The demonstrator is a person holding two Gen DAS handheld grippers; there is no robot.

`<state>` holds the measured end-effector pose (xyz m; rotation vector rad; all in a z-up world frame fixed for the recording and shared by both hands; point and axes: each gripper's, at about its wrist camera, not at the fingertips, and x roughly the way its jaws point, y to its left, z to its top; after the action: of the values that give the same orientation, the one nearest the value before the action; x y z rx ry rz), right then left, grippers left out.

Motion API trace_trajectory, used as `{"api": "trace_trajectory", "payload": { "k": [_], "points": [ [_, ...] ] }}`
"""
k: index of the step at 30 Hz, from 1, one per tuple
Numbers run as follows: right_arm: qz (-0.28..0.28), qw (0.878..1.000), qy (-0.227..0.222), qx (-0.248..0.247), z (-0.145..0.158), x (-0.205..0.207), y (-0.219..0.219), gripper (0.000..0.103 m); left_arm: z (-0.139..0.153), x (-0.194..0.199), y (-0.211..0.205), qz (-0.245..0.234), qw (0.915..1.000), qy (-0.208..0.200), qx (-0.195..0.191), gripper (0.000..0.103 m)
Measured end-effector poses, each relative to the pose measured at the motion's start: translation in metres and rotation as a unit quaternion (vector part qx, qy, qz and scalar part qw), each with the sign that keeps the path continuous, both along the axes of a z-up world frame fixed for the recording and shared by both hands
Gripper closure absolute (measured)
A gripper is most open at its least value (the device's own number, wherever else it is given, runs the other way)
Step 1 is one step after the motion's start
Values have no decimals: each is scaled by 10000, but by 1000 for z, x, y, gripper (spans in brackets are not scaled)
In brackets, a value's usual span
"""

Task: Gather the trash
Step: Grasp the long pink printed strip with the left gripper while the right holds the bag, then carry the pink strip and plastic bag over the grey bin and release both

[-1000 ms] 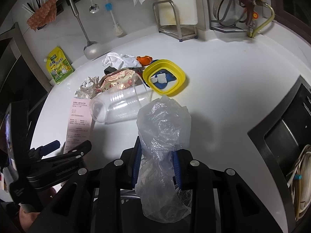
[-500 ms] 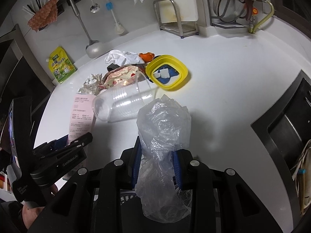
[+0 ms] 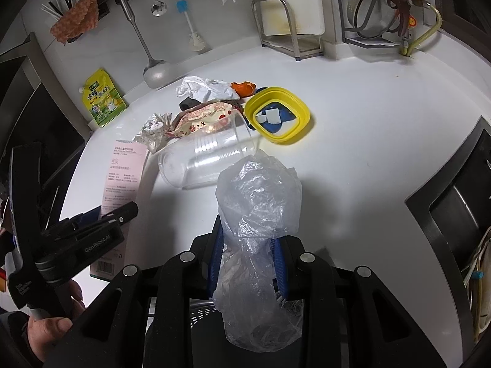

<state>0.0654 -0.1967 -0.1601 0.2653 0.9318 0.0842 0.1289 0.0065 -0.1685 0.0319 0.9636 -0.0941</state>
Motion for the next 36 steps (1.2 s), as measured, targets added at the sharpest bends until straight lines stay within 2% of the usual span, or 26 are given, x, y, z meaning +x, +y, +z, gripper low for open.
{"api": "trace_trajectory", "payload": {
  "k": [16, 29, 36],
  "points": [
    [178, 9997, -189, -43, 35, -16, 4, 75, 49, -21, 15, 62, 9996, -269, -61, 54],
    [328, 9991, -255, -53, 53, -59, -8, 75, 76, -75, 18, 107, 9991, -405, 79, 54],
    [433, 9988, -213, -56, 54, -88, -16, 75, 82, -104, 9, 106, 9989, -451, 63, 54]
  ]
}}
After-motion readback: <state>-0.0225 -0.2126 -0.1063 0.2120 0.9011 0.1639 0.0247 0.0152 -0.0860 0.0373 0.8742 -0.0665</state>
